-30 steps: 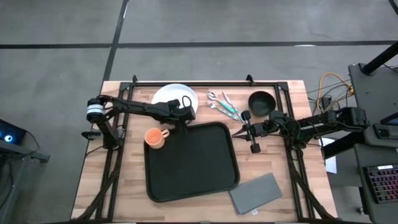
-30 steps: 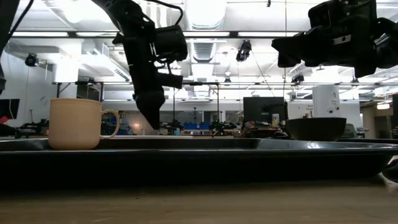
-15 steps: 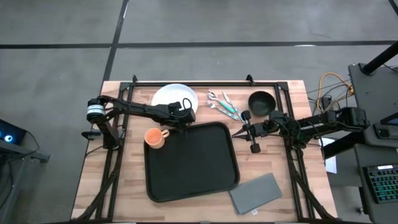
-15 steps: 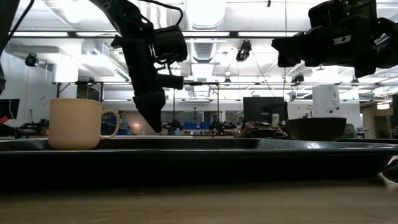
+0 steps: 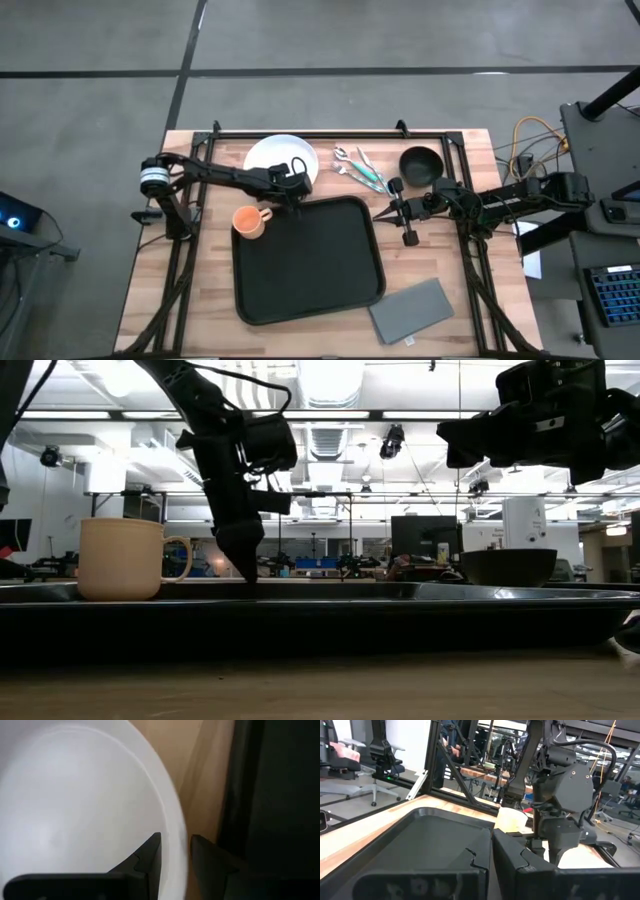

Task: Set up tray
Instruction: Put the white plate on the black tray to the bottom right of the orange mug

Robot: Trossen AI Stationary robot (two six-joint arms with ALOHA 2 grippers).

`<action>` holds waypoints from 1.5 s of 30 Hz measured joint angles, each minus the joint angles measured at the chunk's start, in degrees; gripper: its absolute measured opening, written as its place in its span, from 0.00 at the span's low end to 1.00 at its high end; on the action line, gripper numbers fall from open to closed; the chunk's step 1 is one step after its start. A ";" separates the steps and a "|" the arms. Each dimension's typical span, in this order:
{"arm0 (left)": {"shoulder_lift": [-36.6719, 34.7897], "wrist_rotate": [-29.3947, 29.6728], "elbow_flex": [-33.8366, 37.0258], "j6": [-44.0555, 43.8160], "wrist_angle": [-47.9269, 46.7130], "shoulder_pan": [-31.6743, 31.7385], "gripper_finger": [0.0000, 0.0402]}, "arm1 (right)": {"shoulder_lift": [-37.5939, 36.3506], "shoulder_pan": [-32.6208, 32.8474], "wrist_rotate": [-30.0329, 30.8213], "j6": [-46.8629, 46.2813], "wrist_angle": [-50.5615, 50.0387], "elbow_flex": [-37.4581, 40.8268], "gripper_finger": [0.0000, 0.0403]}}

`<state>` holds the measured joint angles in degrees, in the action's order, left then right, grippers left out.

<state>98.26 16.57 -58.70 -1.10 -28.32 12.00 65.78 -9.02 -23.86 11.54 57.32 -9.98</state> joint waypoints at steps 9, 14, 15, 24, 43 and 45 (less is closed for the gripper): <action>0.00 -0.03 1.14 -0.03 0.62 0.91 0.21 | 0.02 0.00 0.00 -0.01 -0.02 0.00 0.02; 0.00 -0.03 2.14 -0.06 1.13 0.91 0.21 | 0.02 0.00 0.00 -0.01 -0.02 0.00 0.02; 0.00 -0.03 2.36 -0.07 1.33 0.91 0.21 | 0.01 0.00 0.00 -0.01 -0.02 0.00 0.02; 0.00 -0.57 3.33 -0.09 2.02 1.55 0.12 | 0.02 0.00 0.00 -0.01 -0.02 0.00 0.02; 0.00 0.90 -2.66 5.30 -4.62 1.48 0.00 | 0.02 -0.01 0.00 -0.08 -0.07 0.00 0.02; 0.00 3.11 -4.11 5.31 -7.24 1.20 0.00 | 0.02 -0.02 0.02 -0.16 -0.11 0.00 0.02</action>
<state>98.26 19.68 -62.81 4.21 -35.56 13.20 65.80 -9.04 -23.83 11.38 57.21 -9.98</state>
